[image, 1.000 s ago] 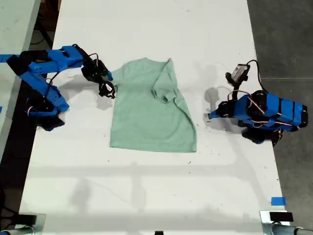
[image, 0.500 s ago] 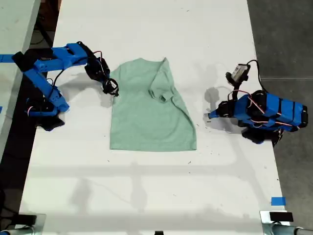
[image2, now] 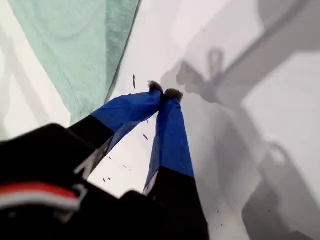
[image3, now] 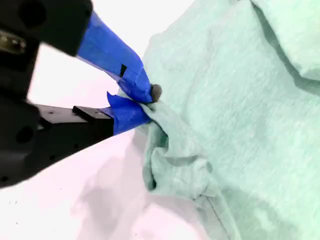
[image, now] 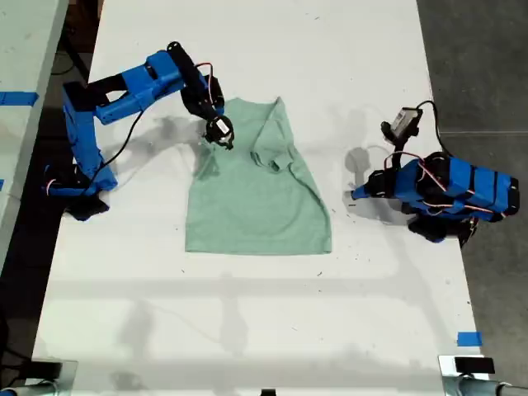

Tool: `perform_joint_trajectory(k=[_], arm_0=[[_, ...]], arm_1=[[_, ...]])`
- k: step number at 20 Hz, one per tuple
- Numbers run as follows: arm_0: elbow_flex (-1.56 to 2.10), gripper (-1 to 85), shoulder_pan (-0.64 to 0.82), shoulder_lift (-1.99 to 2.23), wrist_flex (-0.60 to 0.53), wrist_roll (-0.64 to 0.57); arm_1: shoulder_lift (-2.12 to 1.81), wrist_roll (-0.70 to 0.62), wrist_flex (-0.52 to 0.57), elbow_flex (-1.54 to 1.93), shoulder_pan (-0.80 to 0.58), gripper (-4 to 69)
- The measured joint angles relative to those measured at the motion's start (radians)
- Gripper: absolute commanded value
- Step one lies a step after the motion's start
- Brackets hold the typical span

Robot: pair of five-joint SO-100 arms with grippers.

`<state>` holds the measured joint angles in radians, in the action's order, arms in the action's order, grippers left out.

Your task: Fold t shirt

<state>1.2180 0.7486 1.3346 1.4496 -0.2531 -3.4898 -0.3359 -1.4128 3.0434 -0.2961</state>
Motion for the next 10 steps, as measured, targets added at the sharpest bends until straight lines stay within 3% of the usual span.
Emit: perform_joint_trajectory(k=[4, 10], arm_0=[[-0.084, -0.1, -0.038, 0.000, -0.002, 0.017], [-0.161, -0.1, -0.135, -0.092, -0.118, 0.017]], arm_1=[[0.000, 0.000, 0.000, 0.000, 0.000, 1.4], [0.000, -0.006, 0.000, 0.000, 0.000, 1.4]])
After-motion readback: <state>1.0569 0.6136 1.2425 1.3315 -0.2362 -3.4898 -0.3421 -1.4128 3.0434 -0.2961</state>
